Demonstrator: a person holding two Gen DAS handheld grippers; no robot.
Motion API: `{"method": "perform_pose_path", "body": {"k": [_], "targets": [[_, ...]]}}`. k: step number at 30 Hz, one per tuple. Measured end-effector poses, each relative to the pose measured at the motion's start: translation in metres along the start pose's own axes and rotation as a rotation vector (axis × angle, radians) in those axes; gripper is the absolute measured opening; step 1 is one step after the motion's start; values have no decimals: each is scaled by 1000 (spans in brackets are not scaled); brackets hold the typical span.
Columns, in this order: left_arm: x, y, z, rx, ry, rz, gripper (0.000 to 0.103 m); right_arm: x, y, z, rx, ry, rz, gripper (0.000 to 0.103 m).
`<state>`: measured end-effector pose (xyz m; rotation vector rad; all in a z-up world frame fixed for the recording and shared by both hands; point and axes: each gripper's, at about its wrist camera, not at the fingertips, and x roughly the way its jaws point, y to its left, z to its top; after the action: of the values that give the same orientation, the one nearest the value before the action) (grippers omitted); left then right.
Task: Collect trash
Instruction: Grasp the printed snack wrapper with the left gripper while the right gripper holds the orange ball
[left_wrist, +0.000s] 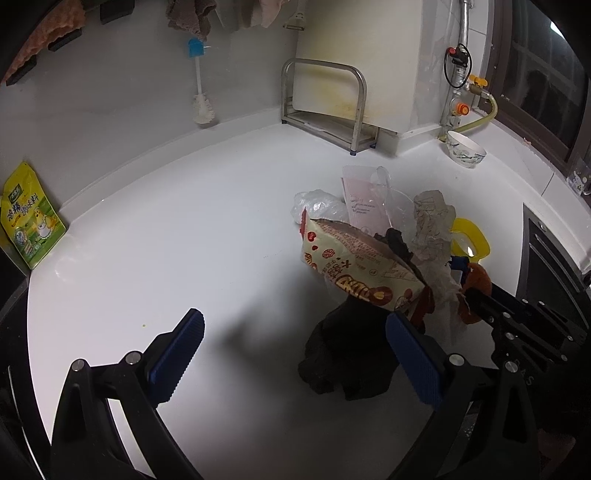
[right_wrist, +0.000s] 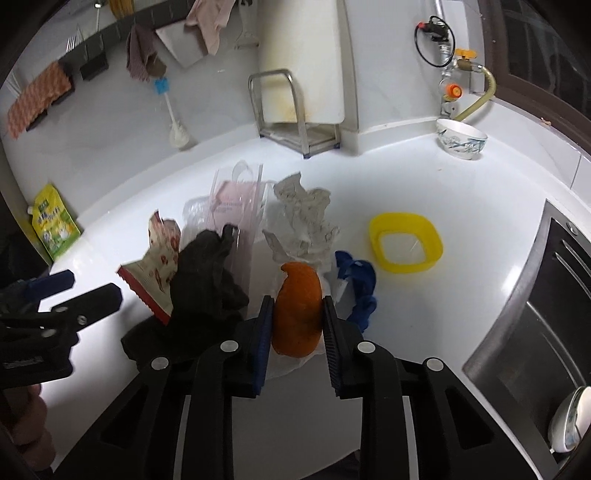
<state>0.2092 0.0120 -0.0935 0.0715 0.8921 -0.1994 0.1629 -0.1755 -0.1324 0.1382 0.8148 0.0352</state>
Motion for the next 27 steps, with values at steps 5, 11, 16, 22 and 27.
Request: {"method": "perform_pose_path", "body": {"k": [5,11,16,22,27], "targets": [[-1,-2,5,-12,-9,-16,97,-4,-7,-1,16,7,5,25],[-1,-10,6,5,-15,-26,97,-8,-15,-9,63,21,37,25],[1,-16,4,13,-9,-31,97,-2,-22,-22,97,68,44,26],[2,-20,2,25,-10,-31,97,0,-27,-34,121,75,48,26],[2,-20,0,27,-8,-34,97,-7,-38,-35,187,48,74,30]]}}
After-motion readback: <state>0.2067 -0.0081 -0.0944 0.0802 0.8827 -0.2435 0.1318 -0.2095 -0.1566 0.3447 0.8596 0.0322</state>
